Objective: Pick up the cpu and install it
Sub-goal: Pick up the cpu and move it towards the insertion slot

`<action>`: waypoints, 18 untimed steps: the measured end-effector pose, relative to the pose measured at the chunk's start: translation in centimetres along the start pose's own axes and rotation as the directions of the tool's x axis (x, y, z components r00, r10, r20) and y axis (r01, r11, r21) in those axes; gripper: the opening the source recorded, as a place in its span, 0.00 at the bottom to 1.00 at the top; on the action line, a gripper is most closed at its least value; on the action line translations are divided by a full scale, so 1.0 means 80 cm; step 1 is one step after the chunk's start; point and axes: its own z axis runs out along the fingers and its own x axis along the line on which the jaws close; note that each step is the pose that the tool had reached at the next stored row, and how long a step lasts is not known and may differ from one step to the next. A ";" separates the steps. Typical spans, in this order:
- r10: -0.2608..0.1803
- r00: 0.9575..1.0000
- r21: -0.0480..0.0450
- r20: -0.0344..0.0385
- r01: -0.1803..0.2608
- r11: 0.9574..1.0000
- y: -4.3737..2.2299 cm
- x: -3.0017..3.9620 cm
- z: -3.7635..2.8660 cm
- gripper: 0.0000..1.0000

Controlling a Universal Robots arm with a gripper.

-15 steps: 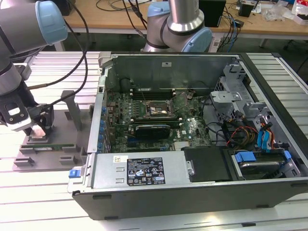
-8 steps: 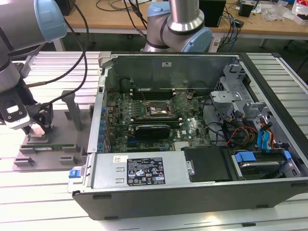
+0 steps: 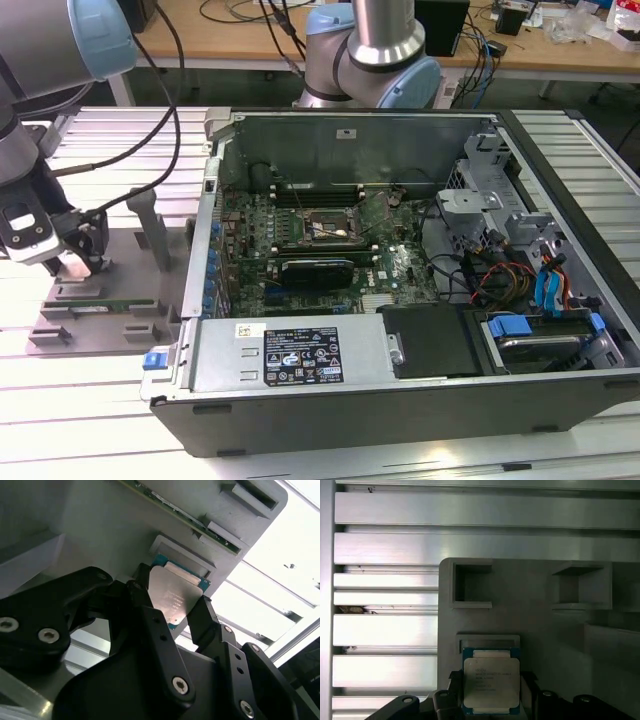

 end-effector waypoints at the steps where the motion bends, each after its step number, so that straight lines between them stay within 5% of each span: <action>1: 0.000 1.000 0.000 0.000 0.000 1.000 0.0000 0.0000 -0.0016 0.55; 18: 0.000 1.000 0.000 0.000 0.000 1.000 0.0003 -0.0006 -0.0238 0.55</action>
